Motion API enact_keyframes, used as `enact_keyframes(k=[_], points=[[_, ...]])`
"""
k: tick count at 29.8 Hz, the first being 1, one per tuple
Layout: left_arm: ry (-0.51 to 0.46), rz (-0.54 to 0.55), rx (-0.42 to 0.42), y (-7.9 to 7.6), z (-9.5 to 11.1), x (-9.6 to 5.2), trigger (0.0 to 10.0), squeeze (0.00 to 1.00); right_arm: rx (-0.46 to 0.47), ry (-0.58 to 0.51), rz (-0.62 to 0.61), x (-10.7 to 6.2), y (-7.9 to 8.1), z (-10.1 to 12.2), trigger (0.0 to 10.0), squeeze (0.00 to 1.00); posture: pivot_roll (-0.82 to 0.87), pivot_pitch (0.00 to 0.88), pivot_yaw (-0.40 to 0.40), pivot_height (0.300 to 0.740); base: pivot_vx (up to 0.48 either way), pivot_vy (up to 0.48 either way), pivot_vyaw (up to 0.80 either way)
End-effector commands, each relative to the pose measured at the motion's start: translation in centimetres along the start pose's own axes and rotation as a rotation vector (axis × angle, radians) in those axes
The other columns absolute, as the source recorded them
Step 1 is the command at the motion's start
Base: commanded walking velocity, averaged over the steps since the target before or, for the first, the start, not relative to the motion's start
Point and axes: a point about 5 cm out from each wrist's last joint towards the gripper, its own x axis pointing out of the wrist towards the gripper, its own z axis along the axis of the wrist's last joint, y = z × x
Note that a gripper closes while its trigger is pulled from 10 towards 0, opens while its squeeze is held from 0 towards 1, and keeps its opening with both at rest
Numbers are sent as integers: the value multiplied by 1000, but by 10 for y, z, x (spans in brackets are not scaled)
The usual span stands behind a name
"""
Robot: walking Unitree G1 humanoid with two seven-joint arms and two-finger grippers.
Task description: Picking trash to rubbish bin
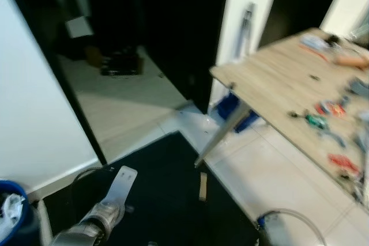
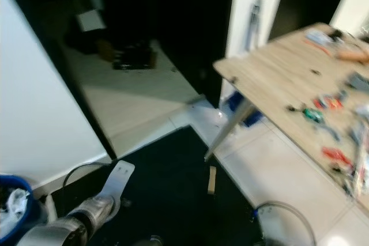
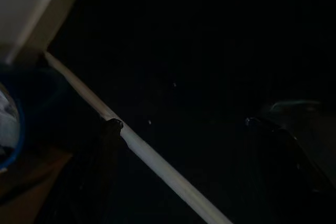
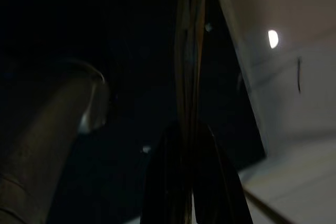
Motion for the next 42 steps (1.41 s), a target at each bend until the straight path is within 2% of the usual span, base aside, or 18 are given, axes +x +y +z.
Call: enact_keyframes(k=[1, 30, 34, 37, 42], points=[[-4, -6, 7, -2, 2, 0, 10000, 0, 4, 22, -4, 0, -1, -7, 10000, 0, 4, 0, -9, 740, 0, 0, 775], [-1, -15, 17, -2, 1, 0, 10000, 0, -32, 26, 2, -1, -4, -9, 10000, 0, 8, 0, -12, 740, 0, 0, 774], [2, -13, 18, -2, 0, 0, 10000, 0, -12, 19, 1, -1, -4, -10, 10000, 0, 7, 0, -12, 740, 0, 0, 139], [8, -16, 14, -2, 0, 0, 10000, 0, -2, 19, 8, -1, -2, -10, 10000, 0, 8, 0, -12, 740, 0, -480, 0], [1, -21, -37, -3, -1, 0, 10000, 0, -15, 20, 23, -1, 1, -10, 10000, 0, 9, 0, -12, 740, 0, -192, 401]])
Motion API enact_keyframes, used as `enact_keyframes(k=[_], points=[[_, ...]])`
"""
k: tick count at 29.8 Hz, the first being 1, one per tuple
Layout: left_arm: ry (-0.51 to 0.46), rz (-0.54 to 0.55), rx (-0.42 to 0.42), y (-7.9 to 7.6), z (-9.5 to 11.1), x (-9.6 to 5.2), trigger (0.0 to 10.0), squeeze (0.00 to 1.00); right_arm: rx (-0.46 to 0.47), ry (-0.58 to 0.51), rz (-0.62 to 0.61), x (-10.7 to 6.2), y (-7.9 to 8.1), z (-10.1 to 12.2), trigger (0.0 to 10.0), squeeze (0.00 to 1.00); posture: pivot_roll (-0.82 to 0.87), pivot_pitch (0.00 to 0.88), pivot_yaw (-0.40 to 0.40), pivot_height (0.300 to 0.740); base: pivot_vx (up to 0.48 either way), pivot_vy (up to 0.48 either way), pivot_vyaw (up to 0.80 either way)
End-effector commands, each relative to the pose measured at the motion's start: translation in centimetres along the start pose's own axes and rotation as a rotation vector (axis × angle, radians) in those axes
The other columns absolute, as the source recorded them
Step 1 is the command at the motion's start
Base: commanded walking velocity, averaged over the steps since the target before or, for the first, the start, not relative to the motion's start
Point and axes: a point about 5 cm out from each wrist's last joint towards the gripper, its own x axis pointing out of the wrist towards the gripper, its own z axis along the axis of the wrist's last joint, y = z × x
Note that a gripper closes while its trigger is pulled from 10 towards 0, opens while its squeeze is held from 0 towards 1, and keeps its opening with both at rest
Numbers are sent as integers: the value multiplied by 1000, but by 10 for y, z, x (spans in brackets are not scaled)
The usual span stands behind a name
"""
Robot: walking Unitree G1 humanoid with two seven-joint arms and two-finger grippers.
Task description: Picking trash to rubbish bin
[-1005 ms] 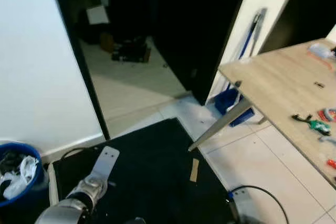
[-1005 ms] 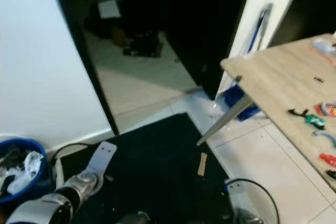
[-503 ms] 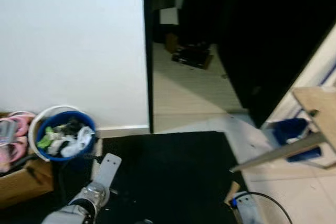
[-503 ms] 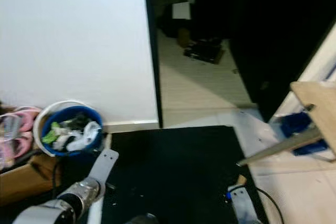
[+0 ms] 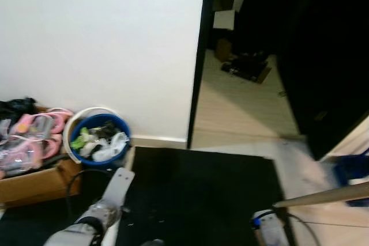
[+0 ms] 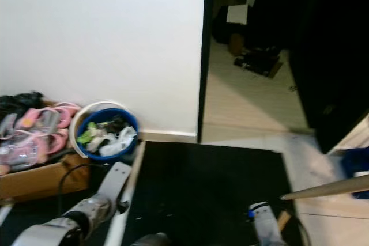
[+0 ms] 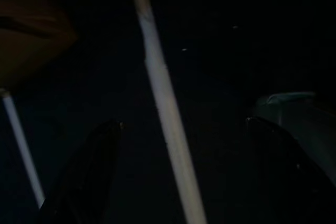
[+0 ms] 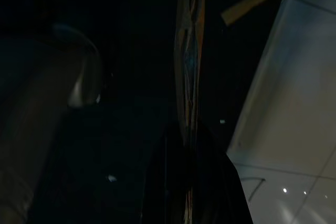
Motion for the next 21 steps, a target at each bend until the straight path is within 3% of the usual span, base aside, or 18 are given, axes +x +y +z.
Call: enact_keyframes(k=[1, 21], points=[[-2, -9, -24, -2, 0, 0, 10000, 0, -5, 3, 4, 0, -1, 0, 10000, 0, 9, 0, -12, 740, 0, 0, 794], [3, -39, -6, -2, 1, 0, 10000, 0, -20, 11, 15, -2, -9, -3, 10000, 0, 2, 0, -3, 740, 0, 0, 783]])
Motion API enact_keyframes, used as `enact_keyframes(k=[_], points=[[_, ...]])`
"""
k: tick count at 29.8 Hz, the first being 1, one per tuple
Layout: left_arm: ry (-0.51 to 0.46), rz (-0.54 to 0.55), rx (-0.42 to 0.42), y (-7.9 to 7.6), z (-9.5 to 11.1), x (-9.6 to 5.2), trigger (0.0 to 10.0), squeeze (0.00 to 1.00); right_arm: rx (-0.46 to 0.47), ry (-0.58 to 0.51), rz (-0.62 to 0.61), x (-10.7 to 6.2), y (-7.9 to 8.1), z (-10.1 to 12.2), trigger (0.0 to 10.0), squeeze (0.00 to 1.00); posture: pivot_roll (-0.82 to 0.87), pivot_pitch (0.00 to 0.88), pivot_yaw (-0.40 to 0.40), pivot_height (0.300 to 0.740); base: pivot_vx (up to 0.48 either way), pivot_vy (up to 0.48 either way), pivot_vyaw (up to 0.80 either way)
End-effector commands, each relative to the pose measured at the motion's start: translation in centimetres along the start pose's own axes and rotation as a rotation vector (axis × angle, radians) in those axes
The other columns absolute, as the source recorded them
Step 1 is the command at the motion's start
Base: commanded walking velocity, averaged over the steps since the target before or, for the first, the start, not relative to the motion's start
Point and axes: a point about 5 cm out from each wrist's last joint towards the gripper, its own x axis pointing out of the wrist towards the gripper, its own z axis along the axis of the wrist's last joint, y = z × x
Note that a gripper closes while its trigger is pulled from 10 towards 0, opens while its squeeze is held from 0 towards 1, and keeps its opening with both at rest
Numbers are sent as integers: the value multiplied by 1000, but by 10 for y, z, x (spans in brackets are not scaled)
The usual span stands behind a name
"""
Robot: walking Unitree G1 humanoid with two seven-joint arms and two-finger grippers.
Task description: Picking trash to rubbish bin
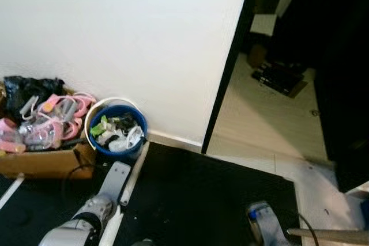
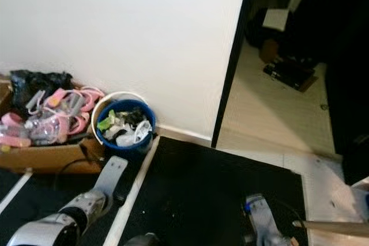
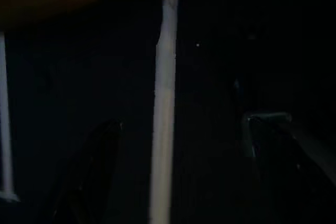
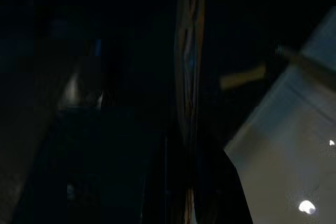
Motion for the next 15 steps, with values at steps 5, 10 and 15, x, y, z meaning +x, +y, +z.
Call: enact_keyframes(k=[5, 10, 15], points=[[34, -2, -2, 0, -9, 0, 10000, 0, -2, 8, 2, -1, -3, -1, 10000, 0, -1, 0, -10, 740, 0, 0, 781], [30, -8, -30, -4, -8, 0, 10000, 0, -19, 5, 1, -1, -6, 1, 10000, 0, -25, 0, -17, 740, 0, 0, 781], [30, -13, -38, -5, -8, 1, 10000, 0, -23, 1, -1, -1, -7, 2, 10000, 0, -44, 0, -5, 740, 0, 0, 781]])
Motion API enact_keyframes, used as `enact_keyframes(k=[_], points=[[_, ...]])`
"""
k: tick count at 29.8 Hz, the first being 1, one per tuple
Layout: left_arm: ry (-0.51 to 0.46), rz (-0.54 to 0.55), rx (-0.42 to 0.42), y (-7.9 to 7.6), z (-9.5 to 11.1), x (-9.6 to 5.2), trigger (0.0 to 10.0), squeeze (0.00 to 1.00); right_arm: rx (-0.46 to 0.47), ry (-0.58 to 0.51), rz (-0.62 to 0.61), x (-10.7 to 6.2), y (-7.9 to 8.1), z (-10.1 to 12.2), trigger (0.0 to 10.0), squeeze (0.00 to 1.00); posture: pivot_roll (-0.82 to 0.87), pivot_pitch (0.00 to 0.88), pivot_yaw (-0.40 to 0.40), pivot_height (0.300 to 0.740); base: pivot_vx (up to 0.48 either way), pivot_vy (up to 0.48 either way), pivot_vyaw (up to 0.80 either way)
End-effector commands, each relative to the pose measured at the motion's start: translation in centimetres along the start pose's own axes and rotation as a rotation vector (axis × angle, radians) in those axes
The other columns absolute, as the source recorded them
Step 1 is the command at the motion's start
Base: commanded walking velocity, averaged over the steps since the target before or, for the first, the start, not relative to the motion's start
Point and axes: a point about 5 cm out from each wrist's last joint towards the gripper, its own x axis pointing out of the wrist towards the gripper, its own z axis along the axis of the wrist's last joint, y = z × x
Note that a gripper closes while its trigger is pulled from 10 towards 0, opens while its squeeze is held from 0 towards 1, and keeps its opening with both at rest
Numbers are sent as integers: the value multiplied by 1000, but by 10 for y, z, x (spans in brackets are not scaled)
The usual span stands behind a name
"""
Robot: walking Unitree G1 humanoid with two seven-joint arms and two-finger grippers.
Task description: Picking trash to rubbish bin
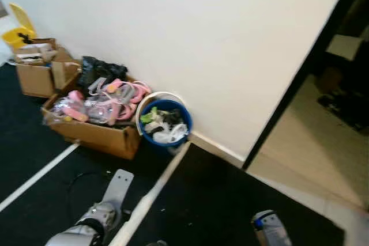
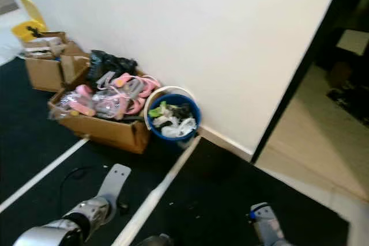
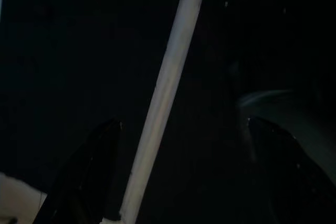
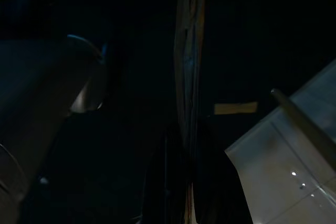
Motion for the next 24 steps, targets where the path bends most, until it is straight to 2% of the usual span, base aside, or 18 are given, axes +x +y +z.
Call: enact_keyframes(k=[1, 14, 19, 24], points=[[-3, -1, -11, 0, 1, 0, 10000, 0, -4, -8, 9, 1, 4, 3, 10000, 0, -50, 0, 3, 740, 0, 0, 781], [0, -5, -4, 1, 0, 0, 10000, 0, -13, -2, 19, 1, 4, 1, 10000, 0, -33, 0, 11, 740, 0, 0, 781], [-1, -1, 9, 3, 1, 0, 10000, 0, -24, -9, 32, 2, 9, 4, 10000, 0, 0, 0, 5, 740, 0, 0, 781], [-5, 9, -12, 4, 1, -1, 10000, 0, -37, -11, 37, 2, 11, 7, 10000, 0, 19, 0, -1, 740, 0, 0, 781]])
